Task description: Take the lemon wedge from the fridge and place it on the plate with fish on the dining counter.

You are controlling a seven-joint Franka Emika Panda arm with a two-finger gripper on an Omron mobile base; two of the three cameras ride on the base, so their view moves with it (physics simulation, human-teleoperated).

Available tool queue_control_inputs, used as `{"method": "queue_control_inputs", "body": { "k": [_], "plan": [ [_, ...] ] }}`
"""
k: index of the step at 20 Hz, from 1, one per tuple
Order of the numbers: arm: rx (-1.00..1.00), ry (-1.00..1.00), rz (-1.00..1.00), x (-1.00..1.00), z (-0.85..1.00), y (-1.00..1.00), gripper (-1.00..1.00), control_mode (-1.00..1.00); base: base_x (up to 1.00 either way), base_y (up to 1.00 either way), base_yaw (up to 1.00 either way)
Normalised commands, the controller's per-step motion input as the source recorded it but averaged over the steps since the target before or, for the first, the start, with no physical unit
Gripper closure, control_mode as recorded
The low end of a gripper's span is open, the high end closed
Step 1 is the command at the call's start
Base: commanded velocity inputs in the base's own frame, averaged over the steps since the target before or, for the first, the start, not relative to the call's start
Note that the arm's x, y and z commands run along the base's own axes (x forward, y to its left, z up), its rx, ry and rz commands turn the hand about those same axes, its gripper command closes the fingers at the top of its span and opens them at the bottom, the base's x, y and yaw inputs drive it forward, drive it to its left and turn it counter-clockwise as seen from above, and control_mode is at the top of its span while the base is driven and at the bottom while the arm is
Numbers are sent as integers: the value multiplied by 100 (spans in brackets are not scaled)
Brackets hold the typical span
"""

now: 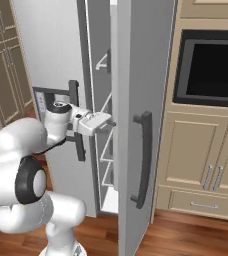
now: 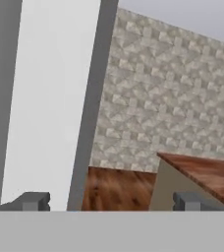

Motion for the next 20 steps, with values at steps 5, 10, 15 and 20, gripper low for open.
{"method": "queue_control_inputs", "body": {
  "k": [5,10,15,20],
  "plan": [
    [10,0,0,-40,-24,-100,-100,-100,0,0,0],
    [22,3,0,-30,-25,-100,-100,-100,0,0,0],
    [8,0,16,-91,77,22,-100,-100,0,0,0],
    [0,0,17,-55,100,95,-100,-100,0,0,0]
  ]
}}
